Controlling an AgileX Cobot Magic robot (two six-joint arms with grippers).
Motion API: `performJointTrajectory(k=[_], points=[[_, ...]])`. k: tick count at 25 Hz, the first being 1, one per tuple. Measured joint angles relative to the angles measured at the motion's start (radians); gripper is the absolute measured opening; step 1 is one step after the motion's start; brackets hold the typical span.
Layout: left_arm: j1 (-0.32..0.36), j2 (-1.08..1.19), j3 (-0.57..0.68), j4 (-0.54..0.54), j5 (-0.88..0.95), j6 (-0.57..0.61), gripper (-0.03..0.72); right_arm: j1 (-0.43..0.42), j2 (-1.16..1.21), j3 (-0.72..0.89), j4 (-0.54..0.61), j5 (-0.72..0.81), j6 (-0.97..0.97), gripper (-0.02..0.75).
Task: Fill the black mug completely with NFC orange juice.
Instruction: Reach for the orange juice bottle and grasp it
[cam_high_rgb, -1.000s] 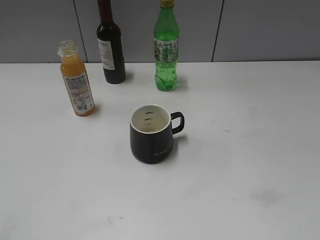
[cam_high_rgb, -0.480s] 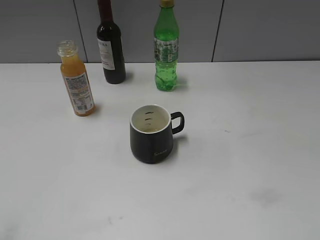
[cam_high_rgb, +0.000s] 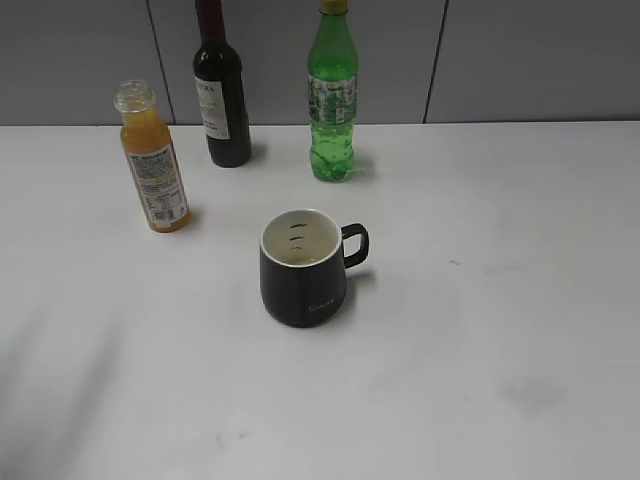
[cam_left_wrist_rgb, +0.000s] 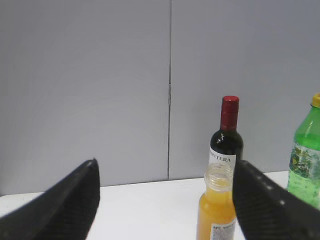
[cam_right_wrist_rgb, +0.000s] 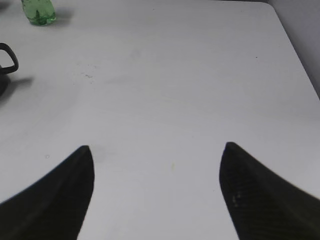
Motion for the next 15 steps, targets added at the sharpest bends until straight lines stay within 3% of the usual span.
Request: performJointTrajectory(k=[4, 9, 15], points=[[0.0, 0.241, 0.002, 0.04, -0.212, -0.069, 0.626, 0.0, 0.0, 0.0, 0.0, 0.0, 0.0, 0.592], [0.0, 0.496, 0.006, 0.182, -0.426, -0.133, 0.62, 0.0, 0.0, 0.0, 0.0, 0.0, 0.0, 0.592], [0.0, 0.744, -0.005, 0.249, -0.553, -0.137, 0.619, 0.0, 0.0, 0.0, 0.0, 0.0, 0.0, 0.592]])
